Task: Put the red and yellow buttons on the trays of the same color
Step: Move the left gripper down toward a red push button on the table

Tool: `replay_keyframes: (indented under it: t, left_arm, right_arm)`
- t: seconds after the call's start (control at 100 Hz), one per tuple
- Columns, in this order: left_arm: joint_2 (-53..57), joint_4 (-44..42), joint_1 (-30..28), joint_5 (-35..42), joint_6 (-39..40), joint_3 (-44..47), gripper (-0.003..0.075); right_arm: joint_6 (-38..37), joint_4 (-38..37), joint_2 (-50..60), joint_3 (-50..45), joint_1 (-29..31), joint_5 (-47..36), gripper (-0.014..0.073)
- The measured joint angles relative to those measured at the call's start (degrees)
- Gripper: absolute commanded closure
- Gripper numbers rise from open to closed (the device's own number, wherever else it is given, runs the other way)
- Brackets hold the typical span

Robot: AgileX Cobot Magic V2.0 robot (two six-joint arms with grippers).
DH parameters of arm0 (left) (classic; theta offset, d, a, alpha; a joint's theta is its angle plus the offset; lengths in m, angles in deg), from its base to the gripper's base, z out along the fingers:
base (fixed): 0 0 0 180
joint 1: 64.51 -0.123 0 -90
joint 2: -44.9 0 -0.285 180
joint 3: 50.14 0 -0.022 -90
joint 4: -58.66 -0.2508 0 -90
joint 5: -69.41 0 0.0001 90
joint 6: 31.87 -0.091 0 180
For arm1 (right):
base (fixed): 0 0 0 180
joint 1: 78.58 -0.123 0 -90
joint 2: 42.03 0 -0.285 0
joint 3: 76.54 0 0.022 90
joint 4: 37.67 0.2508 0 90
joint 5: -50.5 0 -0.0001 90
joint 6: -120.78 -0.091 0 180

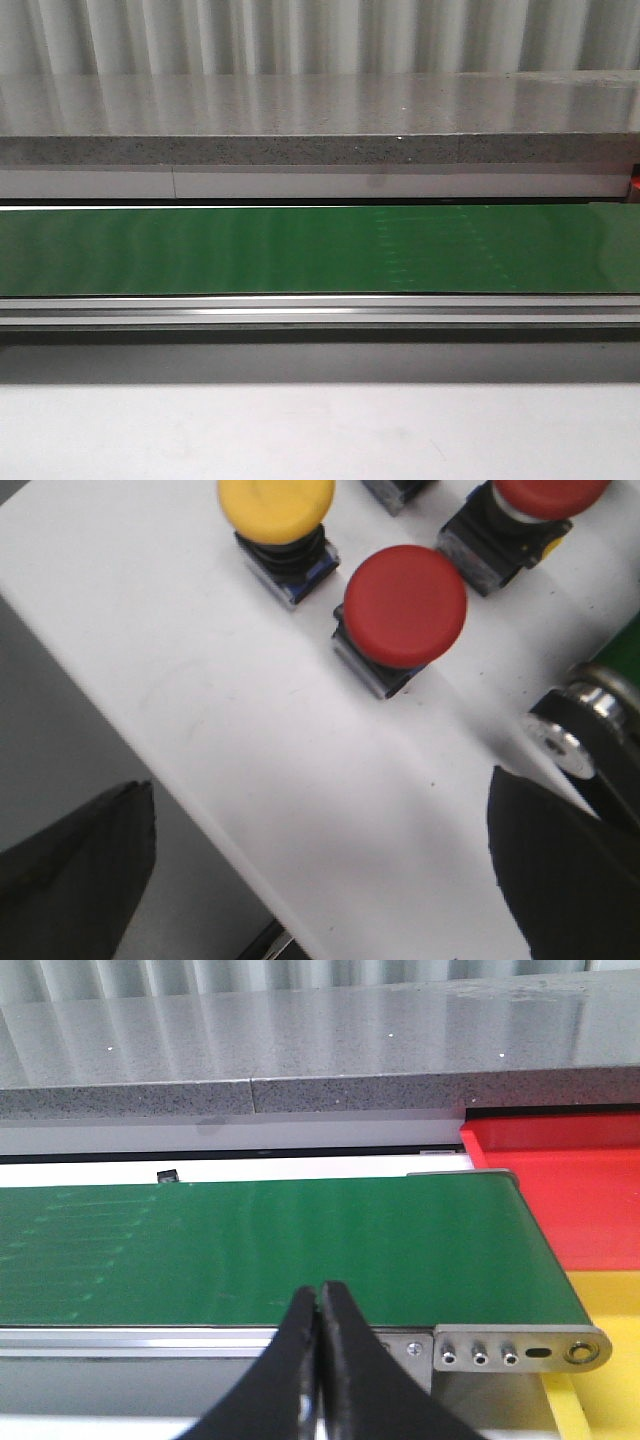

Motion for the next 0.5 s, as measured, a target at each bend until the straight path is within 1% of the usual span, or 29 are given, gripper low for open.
replay_keyframes:
  t: [0.25,0.5]
  left_arm:
    - [-7.8,-0.1,-0.1,1.9,-0.6,-6.0,0.008]
    - [-13.9,-0.4,-0.1,2.4,-0.7,-8.8,0.008]
  right_arm:
    - [0.0,0.0,0.0,0.0,0.0,0.0,0.0661]
    - [0.0,0.0,0.0,0.0,0.0,0.0,0.0661]
